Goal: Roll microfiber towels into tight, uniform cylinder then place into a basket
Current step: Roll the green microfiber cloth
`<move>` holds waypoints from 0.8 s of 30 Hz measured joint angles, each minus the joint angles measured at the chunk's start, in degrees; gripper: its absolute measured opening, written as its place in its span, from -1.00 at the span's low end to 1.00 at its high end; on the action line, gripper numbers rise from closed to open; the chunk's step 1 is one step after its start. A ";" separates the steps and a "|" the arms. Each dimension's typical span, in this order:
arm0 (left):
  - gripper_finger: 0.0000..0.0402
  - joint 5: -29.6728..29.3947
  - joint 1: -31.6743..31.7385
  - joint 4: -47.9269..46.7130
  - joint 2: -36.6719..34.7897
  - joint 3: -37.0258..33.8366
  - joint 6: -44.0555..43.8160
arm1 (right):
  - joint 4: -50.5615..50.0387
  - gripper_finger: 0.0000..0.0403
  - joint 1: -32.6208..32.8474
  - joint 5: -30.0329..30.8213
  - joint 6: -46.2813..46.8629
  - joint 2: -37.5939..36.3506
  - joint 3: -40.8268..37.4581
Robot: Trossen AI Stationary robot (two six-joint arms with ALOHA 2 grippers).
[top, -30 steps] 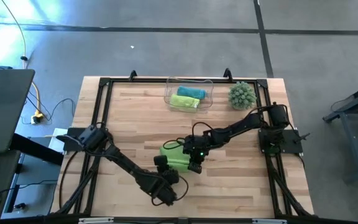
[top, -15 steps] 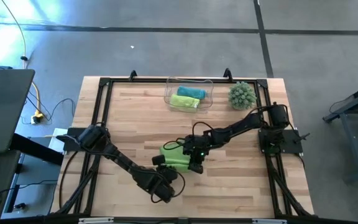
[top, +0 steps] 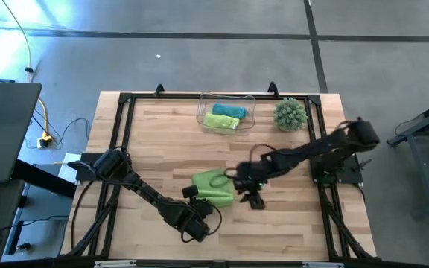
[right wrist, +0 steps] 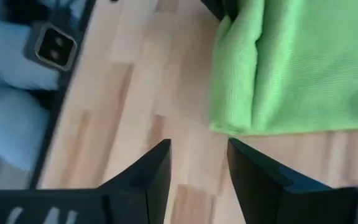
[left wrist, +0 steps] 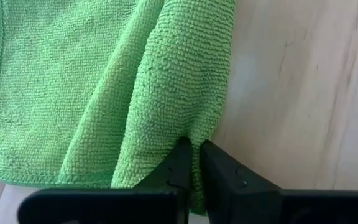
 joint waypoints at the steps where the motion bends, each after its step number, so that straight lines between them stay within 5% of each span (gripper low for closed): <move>1: -0.93 0.00 0.00 0.10 0.00 -0.04 0.29 | -1.46 -0.26 1.73 3.52 -0.52 -1.58 0.00; 5: -0.93 0.38 0.03 0.44 -0.02 -0.07 2.20 | -4.14 -0.26 8.79 17.40 -1.19 -6.84 0.07; 11: -0.93 8.39 1.75 2.43 -1.37 -0.09 10.80 | -0.08 -0.26 16.78 36.92 -4.73 -6.06 0.11; 17: -0.93 20.84 5.11 4.99 -2.52 -0.28 21.57 | 3.90 -0.26 19.22 40.28 -4.54 2.07 0.11; 20: -0.93 26.73 6.22 14.88 -3.71 -4.69 23.66 | 7.31 -0.26 20.05 41.36 -4.01 6.77 0.11; 24: -0.93 26.85 7.11 24.80 -6.55 -12.01 20.89 | 8.30 -0.26 21.23 44.78 -1.84 9.60 0.11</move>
